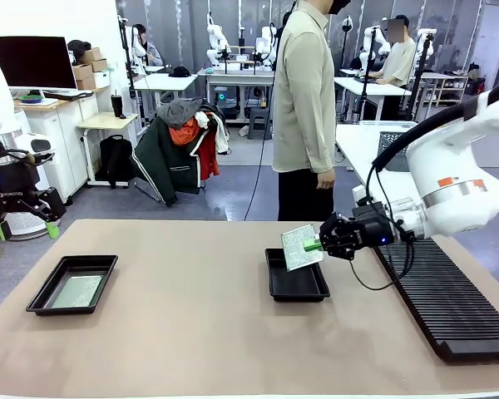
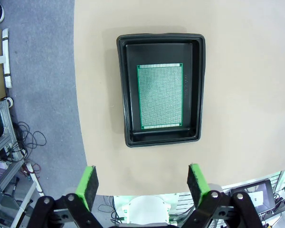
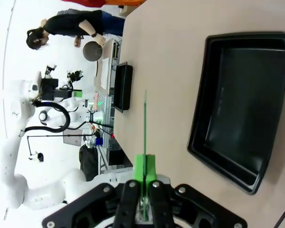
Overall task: Inspect and transfer BCBs to ESD trays.
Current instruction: Pick up the Blank PCB from the PCB Rack and place it in the right ESD tray.
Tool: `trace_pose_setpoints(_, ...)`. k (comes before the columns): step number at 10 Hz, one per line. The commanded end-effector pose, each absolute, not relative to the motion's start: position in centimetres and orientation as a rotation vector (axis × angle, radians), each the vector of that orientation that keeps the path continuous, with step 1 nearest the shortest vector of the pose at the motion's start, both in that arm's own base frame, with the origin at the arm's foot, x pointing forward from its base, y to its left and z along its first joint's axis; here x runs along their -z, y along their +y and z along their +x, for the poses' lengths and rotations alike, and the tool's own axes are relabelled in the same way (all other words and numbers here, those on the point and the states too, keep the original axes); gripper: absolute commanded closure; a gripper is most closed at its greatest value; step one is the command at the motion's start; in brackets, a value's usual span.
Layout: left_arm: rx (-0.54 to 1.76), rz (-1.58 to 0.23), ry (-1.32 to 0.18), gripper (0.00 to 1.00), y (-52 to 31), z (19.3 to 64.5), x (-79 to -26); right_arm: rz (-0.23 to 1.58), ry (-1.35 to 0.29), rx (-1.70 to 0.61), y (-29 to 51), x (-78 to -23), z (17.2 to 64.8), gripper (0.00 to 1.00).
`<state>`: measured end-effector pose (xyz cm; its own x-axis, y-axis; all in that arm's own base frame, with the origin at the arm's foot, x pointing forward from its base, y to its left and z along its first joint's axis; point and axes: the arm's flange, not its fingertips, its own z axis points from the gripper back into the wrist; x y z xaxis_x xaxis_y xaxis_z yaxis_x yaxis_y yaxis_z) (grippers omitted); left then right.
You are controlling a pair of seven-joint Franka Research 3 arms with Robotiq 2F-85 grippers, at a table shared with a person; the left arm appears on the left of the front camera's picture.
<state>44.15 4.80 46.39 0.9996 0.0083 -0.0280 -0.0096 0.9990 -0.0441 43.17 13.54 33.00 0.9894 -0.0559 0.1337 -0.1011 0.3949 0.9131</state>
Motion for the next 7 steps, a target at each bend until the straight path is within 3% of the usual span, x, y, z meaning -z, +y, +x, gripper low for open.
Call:
trace_pose_setpoints(1,-0.008,-0.045,0.026,0.0,4.9,44.2,-46.3,1.153,-0.2,-0.018,14.8,-31.4,44.1,0.98)
trace_pose_setpoints(7,-0.008,-0.045,0.026,0.0,4.9,44.2,-46.3,1.081,-0.132,-0.011,15.4,-29.0,47.4,0.98)
